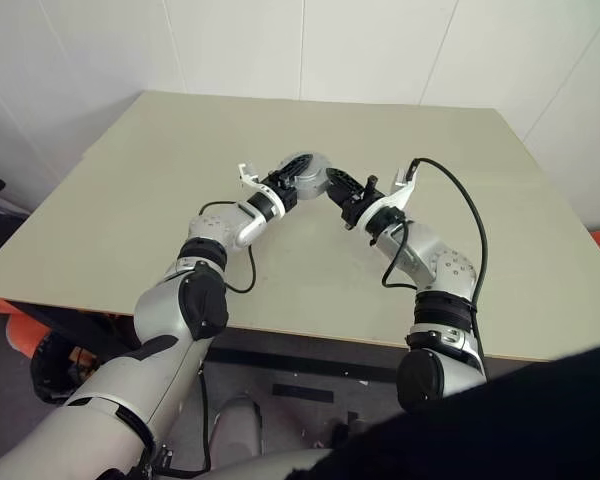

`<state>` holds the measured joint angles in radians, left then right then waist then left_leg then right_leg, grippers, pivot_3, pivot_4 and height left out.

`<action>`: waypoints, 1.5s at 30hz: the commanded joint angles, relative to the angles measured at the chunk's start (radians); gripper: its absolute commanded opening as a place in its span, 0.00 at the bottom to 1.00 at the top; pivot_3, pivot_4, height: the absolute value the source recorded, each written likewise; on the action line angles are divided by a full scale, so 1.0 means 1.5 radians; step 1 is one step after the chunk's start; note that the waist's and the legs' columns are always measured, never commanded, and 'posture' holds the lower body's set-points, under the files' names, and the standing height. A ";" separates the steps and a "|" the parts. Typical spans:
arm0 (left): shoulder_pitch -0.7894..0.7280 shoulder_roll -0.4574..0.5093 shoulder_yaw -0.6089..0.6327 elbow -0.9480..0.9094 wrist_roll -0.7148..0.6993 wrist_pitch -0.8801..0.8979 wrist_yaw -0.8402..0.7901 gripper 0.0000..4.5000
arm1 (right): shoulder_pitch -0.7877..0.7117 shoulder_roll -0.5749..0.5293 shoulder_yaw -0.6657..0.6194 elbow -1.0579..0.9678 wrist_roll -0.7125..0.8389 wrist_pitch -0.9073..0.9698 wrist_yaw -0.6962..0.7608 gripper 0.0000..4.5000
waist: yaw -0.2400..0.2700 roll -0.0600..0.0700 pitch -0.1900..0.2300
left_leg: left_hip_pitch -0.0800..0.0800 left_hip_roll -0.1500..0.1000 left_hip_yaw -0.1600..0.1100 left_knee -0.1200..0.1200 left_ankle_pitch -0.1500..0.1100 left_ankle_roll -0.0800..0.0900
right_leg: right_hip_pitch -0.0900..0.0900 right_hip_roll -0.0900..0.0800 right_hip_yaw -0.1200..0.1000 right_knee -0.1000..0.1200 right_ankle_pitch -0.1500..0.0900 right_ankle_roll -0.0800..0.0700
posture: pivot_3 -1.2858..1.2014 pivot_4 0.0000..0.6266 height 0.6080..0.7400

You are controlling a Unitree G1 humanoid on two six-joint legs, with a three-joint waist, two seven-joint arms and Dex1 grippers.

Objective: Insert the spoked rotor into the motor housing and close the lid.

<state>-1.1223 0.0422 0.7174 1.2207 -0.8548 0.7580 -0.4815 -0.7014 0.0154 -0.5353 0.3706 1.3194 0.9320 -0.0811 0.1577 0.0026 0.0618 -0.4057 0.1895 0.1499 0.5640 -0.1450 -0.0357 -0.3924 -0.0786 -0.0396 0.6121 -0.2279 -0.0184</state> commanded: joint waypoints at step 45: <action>0.112 0.142 -0.166 -0.150 0.248 -0.316 0.066 0.46 | 0.031 -0.236 0.172 -0.156 -0.525 -0.211 0.220 0.88 | -0.003 -0.001 0.000 | 0.001 0.000 0.000 0.008 -0.003 0.006 | 0.004 -0.001 -0.001 0.001 -0.001 -0.002 | 0.52 0.00 1.00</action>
<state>-0.9378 0.2332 0.4754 1.0591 -0.4953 0.3255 -0.3830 -0.6250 -0.3363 -0.2503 0.1863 0.5116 0.6113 0.2539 0.1526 0.0017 0.0623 -0.4046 0.1899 0.1493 0.5762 -0.1501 -0.0262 -0.3858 -0.0802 -0.0409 0.6138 -0.2296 -0.0212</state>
